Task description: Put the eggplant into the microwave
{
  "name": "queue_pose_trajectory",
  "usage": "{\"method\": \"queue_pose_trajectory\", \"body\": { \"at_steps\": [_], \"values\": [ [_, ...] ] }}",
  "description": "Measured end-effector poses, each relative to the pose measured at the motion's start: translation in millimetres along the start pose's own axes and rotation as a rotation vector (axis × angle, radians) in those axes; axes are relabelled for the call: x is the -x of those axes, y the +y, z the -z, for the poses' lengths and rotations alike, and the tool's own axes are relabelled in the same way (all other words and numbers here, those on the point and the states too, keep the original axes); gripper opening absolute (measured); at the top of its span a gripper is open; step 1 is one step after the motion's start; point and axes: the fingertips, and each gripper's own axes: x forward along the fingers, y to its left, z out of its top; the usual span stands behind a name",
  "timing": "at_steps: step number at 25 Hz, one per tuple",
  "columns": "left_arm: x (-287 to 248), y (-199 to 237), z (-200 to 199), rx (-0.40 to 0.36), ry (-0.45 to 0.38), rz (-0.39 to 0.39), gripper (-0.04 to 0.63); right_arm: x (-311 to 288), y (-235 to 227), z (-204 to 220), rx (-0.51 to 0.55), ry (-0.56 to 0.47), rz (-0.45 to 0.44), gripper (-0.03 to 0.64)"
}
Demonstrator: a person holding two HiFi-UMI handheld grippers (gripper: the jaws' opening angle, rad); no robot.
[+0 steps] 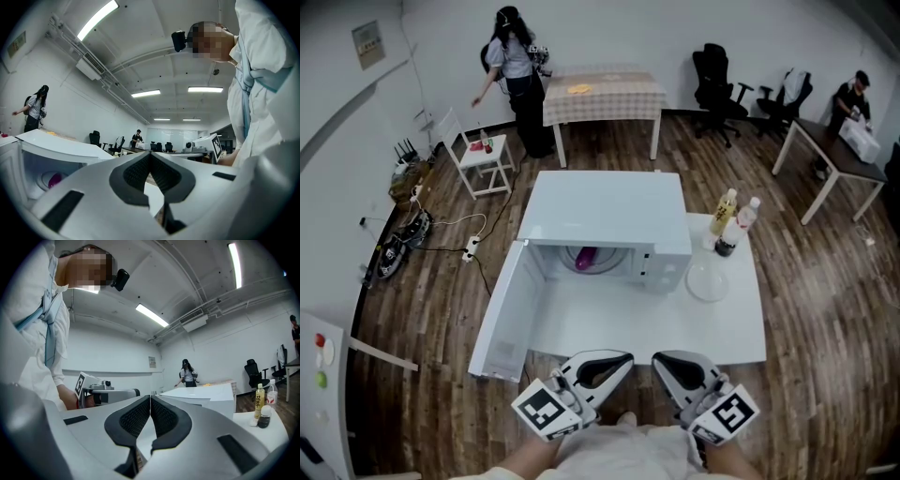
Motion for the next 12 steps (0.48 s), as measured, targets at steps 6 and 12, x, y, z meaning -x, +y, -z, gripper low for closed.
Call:
{"method": "queue_pose_trajectory", "body": {
  "at_steps": [6, 12],
  "values": [
    [5.4, -1.2, 3.3, 0.012, 0.012, 0.005, 0.002, -3.2, 2.7, 0.9, -0.005, -0.008, 0.000, 0.032],
    [4.5, -0.7, -6.7, 0.028, -0.033, 0.000, 0.002, -4.4, 5.0, 4.0, -0.007, -0.006, -0.005, 0.032]
  ]
}}
